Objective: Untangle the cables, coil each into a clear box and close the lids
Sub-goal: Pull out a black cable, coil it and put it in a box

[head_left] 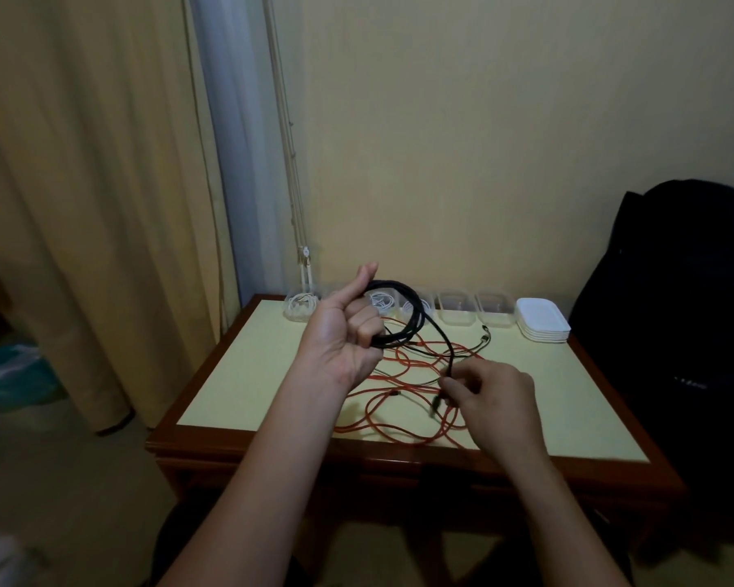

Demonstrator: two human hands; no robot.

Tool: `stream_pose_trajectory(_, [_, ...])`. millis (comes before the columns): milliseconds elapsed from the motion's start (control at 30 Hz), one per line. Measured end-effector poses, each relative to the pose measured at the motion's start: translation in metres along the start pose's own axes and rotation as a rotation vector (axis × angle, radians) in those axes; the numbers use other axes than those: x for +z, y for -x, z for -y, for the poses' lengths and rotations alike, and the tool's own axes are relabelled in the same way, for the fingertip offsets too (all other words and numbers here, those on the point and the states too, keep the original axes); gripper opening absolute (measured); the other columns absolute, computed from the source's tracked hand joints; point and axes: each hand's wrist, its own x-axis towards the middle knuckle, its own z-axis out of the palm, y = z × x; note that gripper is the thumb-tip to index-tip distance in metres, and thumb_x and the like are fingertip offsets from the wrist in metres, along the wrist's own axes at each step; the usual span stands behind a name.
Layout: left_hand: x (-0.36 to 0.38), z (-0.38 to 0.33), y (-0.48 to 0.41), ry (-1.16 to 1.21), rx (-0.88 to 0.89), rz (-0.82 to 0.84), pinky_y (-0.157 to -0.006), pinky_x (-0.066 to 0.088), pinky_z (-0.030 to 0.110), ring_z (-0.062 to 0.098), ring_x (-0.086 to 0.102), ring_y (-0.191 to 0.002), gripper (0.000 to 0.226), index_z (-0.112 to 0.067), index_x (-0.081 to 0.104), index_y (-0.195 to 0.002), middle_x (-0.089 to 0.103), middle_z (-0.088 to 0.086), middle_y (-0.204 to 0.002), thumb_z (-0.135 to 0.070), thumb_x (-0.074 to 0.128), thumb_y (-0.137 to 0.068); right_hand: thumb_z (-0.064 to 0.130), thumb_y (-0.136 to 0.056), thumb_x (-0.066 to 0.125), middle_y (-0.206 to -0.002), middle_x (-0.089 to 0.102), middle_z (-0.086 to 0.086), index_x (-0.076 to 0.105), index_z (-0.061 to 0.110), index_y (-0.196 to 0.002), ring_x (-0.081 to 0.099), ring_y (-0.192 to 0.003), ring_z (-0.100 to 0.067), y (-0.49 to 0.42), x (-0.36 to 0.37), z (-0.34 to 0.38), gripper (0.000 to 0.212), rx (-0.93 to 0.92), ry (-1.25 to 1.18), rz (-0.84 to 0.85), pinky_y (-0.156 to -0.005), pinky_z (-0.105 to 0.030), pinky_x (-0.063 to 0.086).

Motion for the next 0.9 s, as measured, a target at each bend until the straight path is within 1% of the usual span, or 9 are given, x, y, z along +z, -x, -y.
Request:
stream_pose_trajectory(100, [0.005, 0.007, 0.001, -0.022, -0.006, 0.018, -0.024, 0.015, 0.019, 0.005, 0.018, -0.027, 0.016, -0.006, 0.072, -0.094, 0.022, -0.010, -0.044, -0.010, 0.067, -0.078, -0.001, -0.090, 0.070, -0.080, 0.078, -0.007, 0.074, 0.005, -0.096, 0.077, -0.080, -0.018, 0.003, -0.003, 0.013, 0.009, 0.142, -0.618, 0.038, -0.075, -0.024, 0.061])
stream_pose_trajectory(167, [0.008, 0.012, 0.003, -0.036, -0.016, 0.036, -0.024, 0.014, 0.018, 0.005, 0.018, -0.026, 0.015, -0.007, 0.072, -0.092, 0.022, -0.010, -0.042, -0.010, 0.066, -0.079, -0.007, -0.090, 0.066, -0.088, 0.078, -0.016, 0.069, -0.003, -0.099, 0.077, -0.087, -0.025, 0.005, -0.005, 0.022, 0.011, 0.202, -0.988, 0.009, -0.074, -0.024, 0.061])
stream_pose_trajectory(333, [0.007, 0.022, 0.002, -0.042, -0.044, 0.059, -0.024, 0.012, 0.018, 0.006, 0.017, -0.025, 0.013, -0.011, 0.069, -0.090, 0.020, -0.010, -0.040, -0.011, 0.067, -0.077, -0.012, -0.087, 0.060, -0.092, 0.075, -0.018, 0.066, -0.005, -0.098, 0.076, -0.087, -0.023, 0.005, -0.005, 0.039, 0.015, 0.264, -1.473, -0.043, -0.073, -0.023, 0.060])
stream_pose_trajectory(467, [0.009, 0.026, 0.002, -0.076, -0.044, 0.052, -0.025, 0.012, 0.016, 0.006, 0.012, -0.027, 0.011, -0.011, 0.068, -0.088, 0.019, -0.010, -0.039, -0.012, 0.067, -0.078, -0.004, -0.080, 0.062, -0.095, 0.075, -0.013, 0.067, -0.003, -0.104, 0.075, -0.082, -0.015, 0.008, 0.000, 0.044, 0.025, 0.329, -1.563, 0.068, -0.068, -0.021, 0.060])
stream_pose_trajectory(567, [0.012, 0.029, 0.003, -0.124, -0.031, 0.043, -0.028, 0.032, 0.015, 0.005, 0.017, -0.026, 0.007, -0.012, 0.069, -0.091, 0.018, -0.008, -0.039, -0.016, 0.063, -0.091, 0.004, -0.079, 0.063, -0.098, 0.072, -0.006, 0.068, 0.003, -0.112, 0.065, -0.068, -0.009, 0.018, 0.010, 0.046, 0.033, 0.338, -1.485, 0.204, -0.059, -0.022, 0.051])
stream_pose_trajectory(633, [0.012, 0.032, 0.002, -0.176, -0.002, 0.028, -0.035, 0.040, 0.017, 0.008, 0.017, -0.041, 0.010, -0.012, 0.071, -0.096, 0.017, -0.005, -0.053, -0.019, 0.064, -0.093, 0.011, -0.082, 0.061, -0.099, 0.069, -0.002, 0.068, 0.007, -0.118, 0.055, -0.066, -0.008, 0.025, 0.014, 0.048, 0.037, 0.303, -1.457, 0.279, -0.060, -0.023, 0.040])
stream_pose_trajectory(700, [0.008, 0.035, -0.001, -0.263, 0.081, 0.006, -0.036, 0.035, 0.018, 0.010, 0.009, -0.058, 0.013, -0.014, 0.072, -0.101, 0.015, -0.004, -0.064, -0.022, 0.066, -0.093, 0.013, -0.088, 0.056, -0.101, 0.068, -0.002, 0.067, 0.009, -0.122, 0.054, -0.071, -0.011, 0.031, 0.011, 0.050, 0.036, 0.274, -1.498, 0.337, -0.060, -0.024, 0.039])
stream_pose_trajectory(800, [-0.001, 0.039, -0.004, -0.475, 0.234, 0.012, -0.036, 0.023, 0.019, 0.007, 0.017, -0.043, 0.017, -0.018, 0.074, -0.105, 0.022, -0.007, -0.049, -0.028, 0.065, -0.095, 0.015, -0.090, 0.047, -0.094, 0.065, -0.004, 0.063, 0.003, -0.129, 0.056, -0.076, -0.017, 0.033, 0.003, 0.054, 0.043, 0.281, -1.593, 0.422, -0.061, -0.030, 0.039])
stream_pose_trajectory(900, [-0.009, 0.042, -0.003, -0.677, 0.214, 0.099, -0.044, 0.034, 0.022, 0.010, 0.032, -0.046, 0.027, -0.016, 0.071, -0.117, 0.030, -0.003, -0.053, -0.031, 0.058, -0.099, 0.017, -0.099, 0.051, -0.088, 0.056, -0.005, 0.066, 0.000, -0.126, 0.049, -0.067, -0.013, 0.025, -0.008, 0.051, 0.035, 0.289, -1.427, 0.428, -0.055, -0.026, 0.041])
